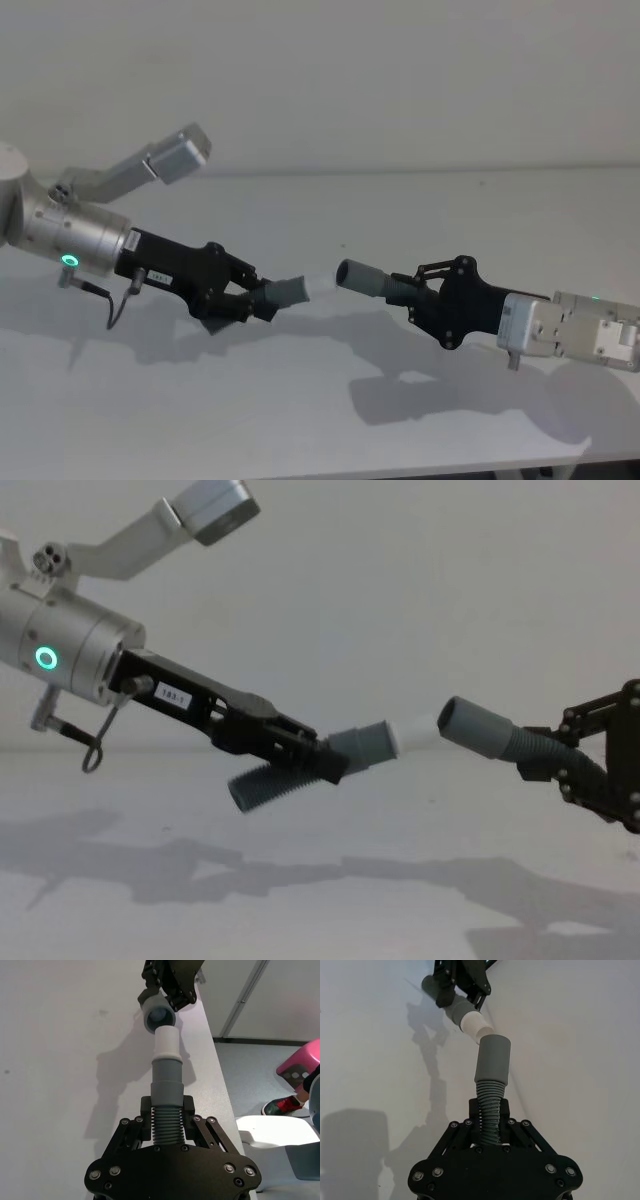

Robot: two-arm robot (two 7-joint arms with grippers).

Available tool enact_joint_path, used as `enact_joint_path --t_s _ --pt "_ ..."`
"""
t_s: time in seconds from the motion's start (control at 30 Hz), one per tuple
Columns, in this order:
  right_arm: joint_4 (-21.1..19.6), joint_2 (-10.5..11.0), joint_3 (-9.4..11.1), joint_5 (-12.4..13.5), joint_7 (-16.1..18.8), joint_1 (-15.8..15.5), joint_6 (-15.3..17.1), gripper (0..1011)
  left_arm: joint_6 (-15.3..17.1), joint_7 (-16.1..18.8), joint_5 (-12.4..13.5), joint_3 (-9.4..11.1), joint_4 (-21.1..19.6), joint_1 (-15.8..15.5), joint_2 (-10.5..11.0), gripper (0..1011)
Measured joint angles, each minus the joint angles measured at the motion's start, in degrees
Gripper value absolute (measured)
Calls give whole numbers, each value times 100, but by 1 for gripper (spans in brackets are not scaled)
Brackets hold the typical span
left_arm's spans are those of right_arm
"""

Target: Use both hands to pick up one end of the pipe from the table, align the ends, and insert them.

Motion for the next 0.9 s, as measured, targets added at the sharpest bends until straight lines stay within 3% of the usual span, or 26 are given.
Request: enact_joint_path --t_s 0.9 --pt "0 0 -1 -1 1 0 0 170 131 -178 -251 -34 -716 149 556 322"
